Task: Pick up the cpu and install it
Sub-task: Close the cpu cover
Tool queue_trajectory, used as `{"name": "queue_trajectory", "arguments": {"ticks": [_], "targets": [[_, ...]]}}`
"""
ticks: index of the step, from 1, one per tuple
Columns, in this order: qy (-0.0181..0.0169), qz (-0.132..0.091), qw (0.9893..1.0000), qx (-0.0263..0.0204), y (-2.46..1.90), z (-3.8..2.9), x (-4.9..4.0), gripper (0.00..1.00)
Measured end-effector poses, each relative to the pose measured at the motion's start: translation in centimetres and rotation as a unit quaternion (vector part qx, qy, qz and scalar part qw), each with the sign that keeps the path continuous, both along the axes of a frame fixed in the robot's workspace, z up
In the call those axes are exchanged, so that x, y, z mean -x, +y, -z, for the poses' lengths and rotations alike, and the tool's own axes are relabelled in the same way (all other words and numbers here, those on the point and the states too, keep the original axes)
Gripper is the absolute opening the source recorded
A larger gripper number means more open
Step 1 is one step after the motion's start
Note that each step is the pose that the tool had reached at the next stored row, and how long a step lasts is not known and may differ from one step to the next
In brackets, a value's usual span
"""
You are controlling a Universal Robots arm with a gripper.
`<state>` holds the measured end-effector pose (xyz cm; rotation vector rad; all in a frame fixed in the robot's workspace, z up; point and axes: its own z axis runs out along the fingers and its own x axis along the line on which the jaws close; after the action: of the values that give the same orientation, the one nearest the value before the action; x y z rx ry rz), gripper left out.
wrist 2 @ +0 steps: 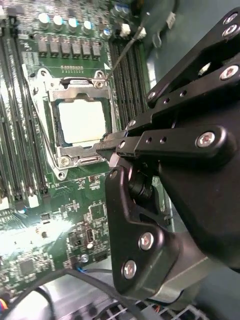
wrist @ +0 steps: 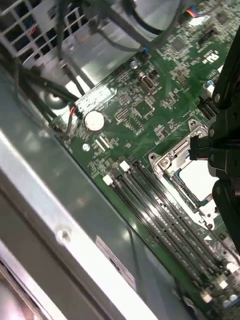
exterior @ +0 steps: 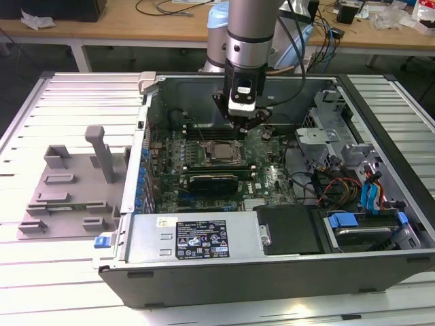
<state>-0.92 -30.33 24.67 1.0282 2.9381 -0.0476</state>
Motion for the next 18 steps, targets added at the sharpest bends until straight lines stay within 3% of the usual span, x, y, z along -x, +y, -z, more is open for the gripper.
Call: {"name": "queue_trajectory", "arguments": {"ticks": [1, 2, 4, 5, 8, 9, 11, 12, 15, 16, 17, 18], "targets": [[0.0000, -0.017, 0.9998, 0.0000, 0.00, 0.02, 0.00, 0.11], [0.0000, -0.045, 0.9990, 0.0000, 0.00, 0.06, 0.00, 0.11], [0.0000, -0.065, 0.9979, 0.0000, 0.00, 0.09, 0.00, 0.11], [0.0000, -0.087, 0.9962, 0.0000, 0.00, 0.13, 0.00, 0.11], [0.0000, -0.145, 0.9894, 0.0000, 0.00, 0.23, 0.00, 0.11], [0.0000, -0.160, 0.9871, 0.0000, 0.00, 0.26, 0.00, 0.11], [0.0000, -0.179, 0.9838, 0.0000, 0.00, 0.29, 0.00, 0.11], [0.0000, -0.195, 0.9807, 0.0000, 0.00, 0.32, 0.00, 0.11], [-0.0001, -0.257, 0.9663, -0.0001, 0.00, 0.42, 0.00, 0.11], [0.0000, -0.280, 0.9601, 0.0000, 0.00, 0.44, 0.00, 0.11], [-0.0001, -0.305, 0.9522, -0.0001, 0.00, 0.47, 0.00, 0.11], [0.0000, -0.320, 0.9475, 0.0000, 0.00, 0.47, 0.00, 0.11]]}}
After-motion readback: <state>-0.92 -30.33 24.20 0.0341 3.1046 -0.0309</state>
